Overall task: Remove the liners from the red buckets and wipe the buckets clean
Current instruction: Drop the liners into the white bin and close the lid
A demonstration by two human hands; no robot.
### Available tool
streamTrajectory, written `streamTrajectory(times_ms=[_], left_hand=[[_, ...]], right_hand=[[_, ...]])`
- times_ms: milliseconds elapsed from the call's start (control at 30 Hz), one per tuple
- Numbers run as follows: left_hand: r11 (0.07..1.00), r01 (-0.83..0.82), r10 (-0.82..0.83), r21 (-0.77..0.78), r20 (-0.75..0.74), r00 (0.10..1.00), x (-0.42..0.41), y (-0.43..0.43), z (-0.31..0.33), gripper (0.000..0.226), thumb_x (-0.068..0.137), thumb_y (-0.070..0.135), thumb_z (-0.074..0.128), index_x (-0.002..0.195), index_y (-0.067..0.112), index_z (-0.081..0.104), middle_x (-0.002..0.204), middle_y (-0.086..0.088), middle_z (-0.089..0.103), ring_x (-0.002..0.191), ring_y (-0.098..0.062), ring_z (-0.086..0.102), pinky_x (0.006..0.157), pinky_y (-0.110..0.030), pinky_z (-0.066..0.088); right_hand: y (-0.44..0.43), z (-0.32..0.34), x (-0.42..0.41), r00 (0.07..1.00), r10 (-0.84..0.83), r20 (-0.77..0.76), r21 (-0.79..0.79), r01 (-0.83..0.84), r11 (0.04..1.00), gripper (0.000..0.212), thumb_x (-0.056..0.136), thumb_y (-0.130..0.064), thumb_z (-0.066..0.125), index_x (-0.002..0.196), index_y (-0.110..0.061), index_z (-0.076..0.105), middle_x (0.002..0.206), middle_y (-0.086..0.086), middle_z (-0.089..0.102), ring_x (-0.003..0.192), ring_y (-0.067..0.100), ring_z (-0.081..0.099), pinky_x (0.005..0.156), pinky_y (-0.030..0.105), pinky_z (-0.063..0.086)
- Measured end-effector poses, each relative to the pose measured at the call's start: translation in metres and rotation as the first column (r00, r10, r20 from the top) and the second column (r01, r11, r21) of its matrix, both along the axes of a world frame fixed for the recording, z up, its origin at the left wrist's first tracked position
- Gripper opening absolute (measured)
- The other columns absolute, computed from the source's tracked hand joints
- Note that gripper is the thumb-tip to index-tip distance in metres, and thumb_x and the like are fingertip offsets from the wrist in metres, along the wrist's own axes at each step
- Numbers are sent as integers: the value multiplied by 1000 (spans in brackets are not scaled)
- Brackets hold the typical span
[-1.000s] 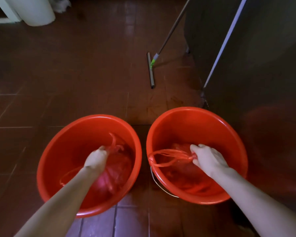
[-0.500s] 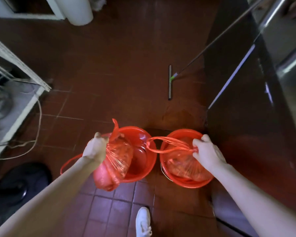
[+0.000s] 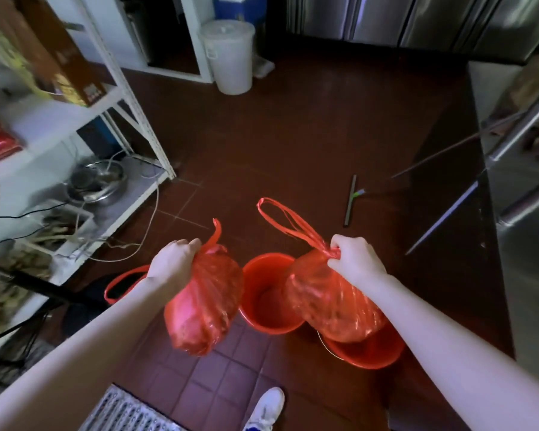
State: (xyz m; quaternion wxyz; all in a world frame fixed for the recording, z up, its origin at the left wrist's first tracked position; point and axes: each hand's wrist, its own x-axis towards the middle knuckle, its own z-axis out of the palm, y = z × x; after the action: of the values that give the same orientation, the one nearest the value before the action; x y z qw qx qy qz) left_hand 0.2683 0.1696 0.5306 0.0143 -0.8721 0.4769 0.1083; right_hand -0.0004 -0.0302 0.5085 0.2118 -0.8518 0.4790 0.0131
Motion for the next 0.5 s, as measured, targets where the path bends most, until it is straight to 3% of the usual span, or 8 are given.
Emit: streamTrajectory(times_ms=[100, 167, 500], left_hand=[[993, -13, 17, -121, 29, 999, 42, 22, -2, 4, 91, 16, 53, 94, 16, 56, 80, -3, 52, 82, -31, 60, 67, -40, 50], [987, 9, -5, -159, 28, 1000, 72, 27, 4, 3, 88, 17, 57, 89, 19, 55, 76, 1, 50, 79, -31, 61, 65, -38, 50], [977, 48, -43, -206, 25, 999, 224, 25, 46, 4, 90, 18, 57, 92, 17, 55, 87, -5, 57, 84, -30, 60, 71, -40, 50]], right_hand=[[11, 20, 42, 999, 38, 30, -13, -38, 999, 14, 80, -25, 71, 91, -22, 62, 83, 6, 67, 83, 30, 64, 67, 31, 50], [16, 30, 72, 998, 35, 48, -20, -34, 999, 13, 77, -25, 72, 83, -24, 61, 78, 3, 64, 79, 29, 62, 63, 27, 44], [12, 72, 232, 983, -127, 132, -8, 130, 992, 15, 74, -27, 73, 70, -25, 60, 66, -4, 63, 65, 20, 65, 58, 24, 50]])
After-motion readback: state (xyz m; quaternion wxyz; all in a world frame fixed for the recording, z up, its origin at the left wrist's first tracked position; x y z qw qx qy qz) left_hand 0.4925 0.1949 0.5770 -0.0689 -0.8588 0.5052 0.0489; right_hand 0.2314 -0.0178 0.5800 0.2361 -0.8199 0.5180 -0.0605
